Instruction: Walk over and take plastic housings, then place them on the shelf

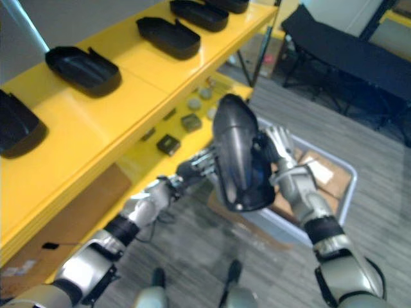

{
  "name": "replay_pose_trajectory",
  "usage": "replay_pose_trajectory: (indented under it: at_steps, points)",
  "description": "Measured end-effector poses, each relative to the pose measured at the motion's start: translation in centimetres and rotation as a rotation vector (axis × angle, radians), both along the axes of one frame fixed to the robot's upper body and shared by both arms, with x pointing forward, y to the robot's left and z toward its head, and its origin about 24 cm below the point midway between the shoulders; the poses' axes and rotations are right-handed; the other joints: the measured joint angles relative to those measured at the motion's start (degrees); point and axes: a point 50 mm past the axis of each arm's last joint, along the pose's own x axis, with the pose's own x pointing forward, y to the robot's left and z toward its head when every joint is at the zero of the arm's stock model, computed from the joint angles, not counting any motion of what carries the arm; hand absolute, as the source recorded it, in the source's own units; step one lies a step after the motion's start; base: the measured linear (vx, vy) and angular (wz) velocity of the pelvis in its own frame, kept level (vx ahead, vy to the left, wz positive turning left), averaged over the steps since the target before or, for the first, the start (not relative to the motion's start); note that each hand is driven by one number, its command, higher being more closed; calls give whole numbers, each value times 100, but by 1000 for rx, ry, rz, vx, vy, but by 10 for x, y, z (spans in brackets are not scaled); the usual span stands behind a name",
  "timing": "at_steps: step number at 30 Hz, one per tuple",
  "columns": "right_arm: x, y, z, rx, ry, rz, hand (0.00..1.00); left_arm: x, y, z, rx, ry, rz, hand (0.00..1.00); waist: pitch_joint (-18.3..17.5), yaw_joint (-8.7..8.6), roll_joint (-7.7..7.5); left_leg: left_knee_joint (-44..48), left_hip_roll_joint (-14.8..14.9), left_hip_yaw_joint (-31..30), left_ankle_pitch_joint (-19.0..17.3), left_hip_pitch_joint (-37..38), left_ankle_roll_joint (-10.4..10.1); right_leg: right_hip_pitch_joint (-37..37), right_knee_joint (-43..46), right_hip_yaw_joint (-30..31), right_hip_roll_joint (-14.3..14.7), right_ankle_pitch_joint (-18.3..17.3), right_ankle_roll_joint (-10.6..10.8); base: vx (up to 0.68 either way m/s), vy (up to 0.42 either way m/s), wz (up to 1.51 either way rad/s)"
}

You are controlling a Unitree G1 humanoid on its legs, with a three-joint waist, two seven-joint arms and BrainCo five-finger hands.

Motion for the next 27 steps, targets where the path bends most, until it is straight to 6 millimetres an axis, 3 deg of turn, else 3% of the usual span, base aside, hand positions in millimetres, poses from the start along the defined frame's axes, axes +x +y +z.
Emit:
replay_pose_trajectory:
  at_steps: [14, 15, 27]
  points:
    - [0, 15, -4, 16, 6, 52, 100, -12, -17, -15, 180, -19, -38, 0, -1, 62, -2, -99, -1, -63, 82, 36, -5, 0, 0, -83, 3, -2, 3, -5, -1, 3]
    - [0, 16, -4, 17, 6, 55, 100, -12, -18, -17, 183, -16, -42, 100, -1, 68, -2, -98, -1, -63, 82, 36, -5, 0, 0, -83, 3, -2, 3, 0, 0, 0]
    - [-2, 36, -8, 53, 14, 118, 100, -18, -4, -41, 266, 34, 83, 100, -2, 106, -1, -82, 0, -62, 82, 38, -5, 0, 0, -80, 5, -2, 3, 0, 0, 0]
